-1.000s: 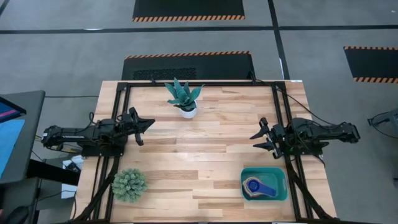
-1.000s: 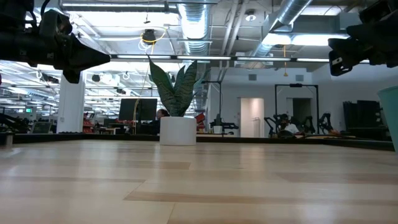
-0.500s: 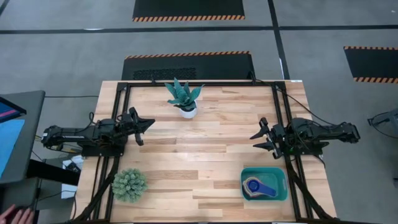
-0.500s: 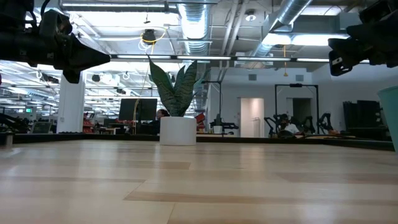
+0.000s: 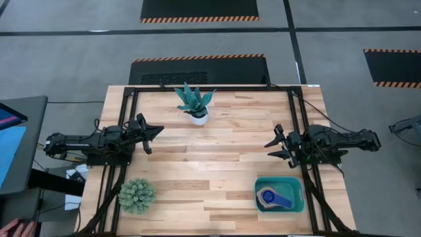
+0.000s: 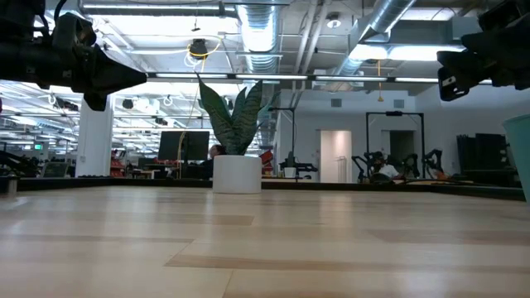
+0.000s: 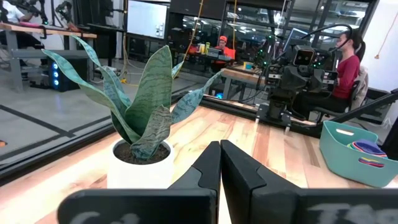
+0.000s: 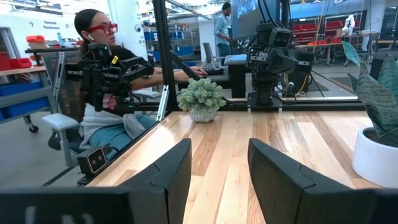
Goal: Nest measuring cups in basket
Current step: Return To Home Position
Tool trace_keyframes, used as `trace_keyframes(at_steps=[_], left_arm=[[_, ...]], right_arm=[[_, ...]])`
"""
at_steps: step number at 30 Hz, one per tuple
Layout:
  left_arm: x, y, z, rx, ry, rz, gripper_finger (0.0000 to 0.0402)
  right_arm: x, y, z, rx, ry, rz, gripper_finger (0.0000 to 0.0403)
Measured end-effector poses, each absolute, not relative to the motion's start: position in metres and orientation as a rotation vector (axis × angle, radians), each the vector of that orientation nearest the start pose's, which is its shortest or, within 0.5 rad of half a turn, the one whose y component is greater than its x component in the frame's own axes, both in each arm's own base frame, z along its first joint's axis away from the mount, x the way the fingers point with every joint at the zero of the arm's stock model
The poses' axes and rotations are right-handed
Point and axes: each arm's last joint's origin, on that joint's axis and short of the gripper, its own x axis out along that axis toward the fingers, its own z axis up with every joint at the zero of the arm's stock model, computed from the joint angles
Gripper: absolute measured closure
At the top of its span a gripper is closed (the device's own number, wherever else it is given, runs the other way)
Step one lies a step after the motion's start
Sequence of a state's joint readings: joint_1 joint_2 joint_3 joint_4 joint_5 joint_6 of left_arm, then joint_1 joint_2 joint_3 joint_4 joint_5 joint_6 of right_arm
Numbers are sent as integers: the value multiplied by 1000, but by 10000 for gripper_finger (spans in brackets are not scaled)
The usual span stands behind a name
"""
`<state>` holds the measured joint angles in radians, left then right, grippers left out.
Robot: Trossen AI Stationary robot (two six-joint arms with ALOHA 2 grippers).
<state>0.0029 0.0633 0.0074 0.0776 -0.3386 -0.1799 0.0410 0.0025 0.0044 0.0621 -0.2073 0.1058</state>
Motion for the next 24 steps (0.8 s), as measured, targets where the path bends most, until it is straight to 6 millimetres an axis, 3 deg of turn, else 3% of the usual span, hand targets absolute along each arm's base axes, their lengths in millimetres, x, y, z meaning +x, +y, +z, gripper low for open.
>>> trace_keyframes(at_steps=[24], left_arm=[[100,10,169,-182,-52,339,402]], right_arm=[[96,10,171,100,-51,251,219]])
